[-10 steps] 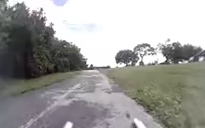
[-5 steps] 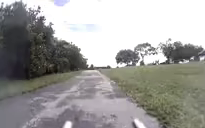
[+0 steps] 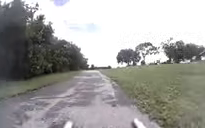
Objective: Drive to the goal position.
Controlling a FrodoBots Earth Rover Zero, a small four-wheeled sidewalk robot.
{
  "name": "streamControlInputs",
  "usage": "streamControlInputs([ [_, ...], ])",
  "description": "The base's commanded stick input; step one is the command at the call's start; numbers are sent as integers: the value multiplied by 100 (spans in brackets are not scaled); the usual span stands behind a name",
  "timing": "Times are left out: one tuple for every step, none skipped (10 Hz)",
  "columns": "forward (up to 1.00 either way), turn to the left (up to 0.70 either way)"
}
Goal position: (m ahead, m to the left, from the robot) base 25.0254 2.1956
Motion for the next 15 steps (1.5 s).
streamControlInputs([
  [70,35],
  [70,35],
  [70,13],
  [70,0],
  [70,0],
  [70,0],
  [70,0],
  [70,0],
  [70,0],
  [70,0],
  [70,0],
  [70,0],
  [70,0],
  [70,0],
  [70,0],
])
